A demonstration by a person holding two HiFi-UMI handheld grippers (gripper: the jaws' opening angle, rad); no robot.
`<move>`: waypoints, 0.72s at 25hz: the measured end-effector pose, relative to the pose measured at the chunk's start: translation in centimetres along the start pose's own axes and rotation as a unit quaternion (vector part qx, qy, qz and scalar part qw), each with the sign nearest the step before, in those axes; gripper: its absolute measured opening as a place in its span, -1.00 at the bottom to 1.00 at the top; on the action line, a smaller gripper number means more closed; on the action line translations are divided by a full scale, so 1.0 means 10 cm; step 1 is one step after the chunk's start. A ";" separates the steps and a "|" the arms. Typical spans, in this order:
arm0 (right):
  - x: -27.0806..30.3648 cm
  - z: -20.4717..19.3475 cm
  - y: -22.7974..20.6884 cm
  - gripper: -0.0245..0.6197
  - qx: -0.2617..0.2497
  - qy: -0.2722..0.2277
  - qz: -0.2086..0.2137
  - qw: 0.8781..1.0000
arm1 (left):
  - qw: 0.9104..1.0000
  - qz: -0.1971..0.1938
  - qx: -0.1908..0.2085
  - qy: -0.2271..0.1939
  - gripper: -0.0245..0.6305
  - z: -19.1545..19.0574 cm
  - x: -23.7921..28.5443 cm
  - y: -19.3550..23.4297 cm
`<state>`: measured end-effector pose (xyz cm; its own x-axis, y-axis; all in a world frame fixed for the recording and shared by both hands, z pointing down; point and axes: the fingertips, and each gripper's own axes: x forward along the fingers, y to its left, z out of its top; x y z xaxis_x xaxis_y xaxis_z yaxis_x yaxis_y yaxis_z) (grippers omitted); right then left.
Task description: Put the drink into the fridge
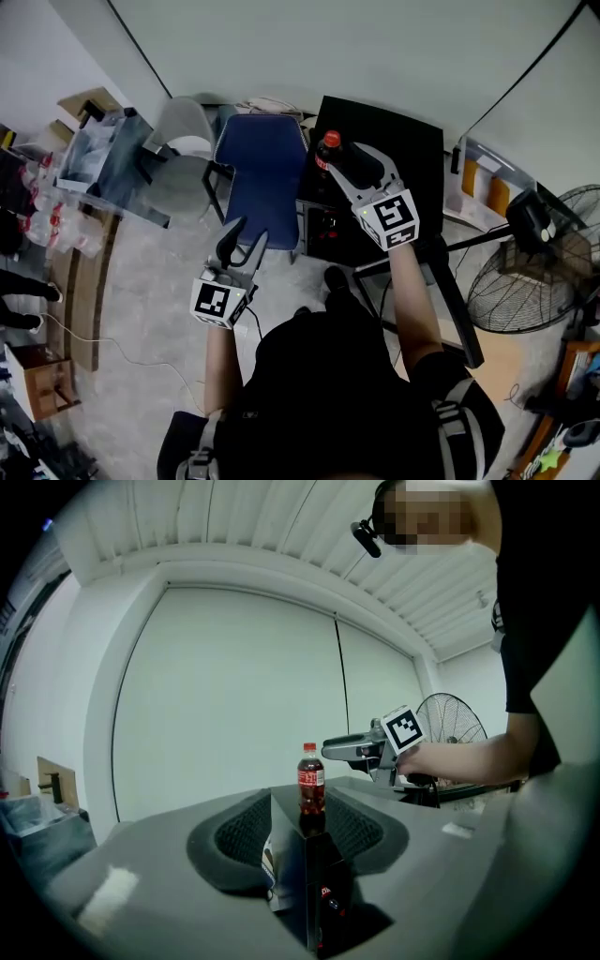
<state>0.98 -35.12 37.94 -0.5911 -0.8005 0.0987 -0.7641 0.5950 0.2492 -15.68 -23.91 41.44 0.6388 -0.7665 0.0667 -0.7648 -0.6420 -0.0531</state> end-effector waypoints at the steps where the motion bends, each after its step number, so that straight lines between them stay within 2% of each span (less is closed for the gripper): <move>1: 0.05 0.00 -0.03 -0.24 0.001 0.000 0.001 1.000 | 1.000 0.002 -0.001 0.000 -0.37 0.00 0.03 0.02; 10: 0.36 -0.01 -0.07 -0.24 0.008 0.005 0.025 1.000 | 0.999 0.028 -0.019 0.001 -0.37 -0.02 0.10 0.21; 18: 0.42 -0.04 -0.07 -0.38 0.018 0.009 0.026 0.999 | 0.999 0.036 -0.027 0.009 -0.38 -0.12 0.07 0.31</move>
<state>-0.84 -38.97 38.59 -0.6266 -0.7688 0.1277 -0.7409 0.6384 0.2084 -17.72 -26.47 42.55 0.5808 -0.8099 0.0823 -0.8124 -0.5831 -0.0049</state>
